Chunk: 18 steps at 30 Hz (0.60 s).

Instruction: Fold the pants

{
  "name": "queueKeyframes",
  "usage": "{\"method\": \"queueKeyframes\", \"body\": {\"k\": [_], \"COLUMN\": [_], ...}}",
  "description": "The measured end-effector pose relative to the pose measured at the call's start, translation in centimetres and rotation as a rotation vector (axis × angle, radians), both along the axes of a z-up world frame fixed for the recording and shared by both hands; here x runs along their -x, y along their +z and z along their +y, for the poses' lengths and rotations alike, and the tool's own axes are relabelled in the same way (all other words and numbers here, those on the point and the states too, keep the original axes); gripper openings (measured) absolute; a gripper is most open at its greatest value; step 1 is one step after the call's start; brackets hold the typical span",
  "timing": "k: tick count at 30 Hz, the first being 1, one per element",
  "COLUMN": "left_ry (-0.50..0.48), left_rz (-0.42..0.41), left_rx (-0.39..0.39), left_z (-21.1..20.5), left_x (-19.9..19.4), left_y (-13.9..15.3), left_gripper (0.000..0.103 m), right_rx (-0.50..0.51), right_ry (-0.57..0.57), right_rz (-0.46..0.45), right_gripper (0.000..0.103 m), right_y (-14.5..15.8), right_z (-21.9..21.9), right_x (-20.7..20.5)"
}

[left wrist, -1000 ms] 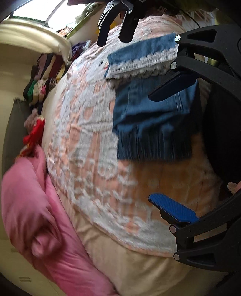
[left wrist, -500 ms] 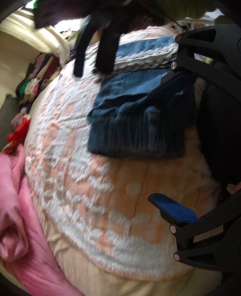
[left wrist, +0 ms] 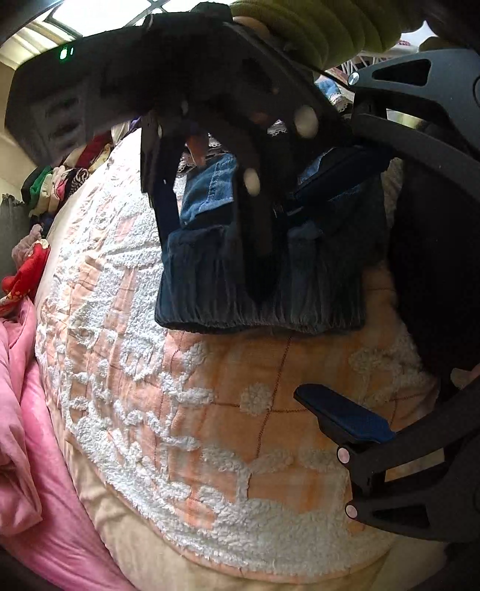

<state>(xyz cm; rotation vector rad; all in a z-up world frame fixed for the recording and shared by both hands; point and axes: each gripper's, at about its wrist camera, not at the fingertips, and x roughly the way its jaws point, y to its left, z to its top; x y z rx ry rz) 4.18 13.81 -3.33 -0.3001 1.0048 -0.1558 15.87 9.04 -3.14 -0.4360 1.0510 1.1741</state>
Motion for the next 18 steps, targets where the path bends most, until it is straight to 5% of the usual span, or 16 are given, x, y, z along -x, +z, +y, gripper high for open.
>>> {"method": "queueKeyframes", "body": {"k": [2,3,4,7,10,18], "left_ry": [-0.001,0.000,0.001,0.013,0.036,-0.051], "left_rz": [0.003,0.004,0.005,0.006,-0.011,-0.060], "left_rx": [0.006,0.009,0.010,0.003,-0.007,0.156], "left_z": [0.1,0.1,0.1,0.1,0.1,-3.0], "left_x": [-0.1,-0.1,-0.1,0.1,0.2,-0.1], "left_y": [-0.1,-0.2,-0.2,-0.1,0.4,2.3], "left_gripper": [0.091,0.091,0.091,0.092,0.093,0.093], "right_rx": [-0.013,-0.029,-0.038,-0.081,-0.151,-0.340], "right_ry": [0.013,0.024,0.036,0.049,0.028,-0.061], "right_rz": [0.032,0.049,0.058,0.071,0.088,0.088], "right_gripper": [0.097,0.085,0.054,0.038,0.033,0.033], "right_y": [-0.4,-0.5,-0.5,0.4,2.0,6.5], "right_z": [0.4,0.4,0.4,-0.4,-2.4,-10.4], "right_x": [-0.1,0.0,0.0,0.2,-0.1,-1.0]}}
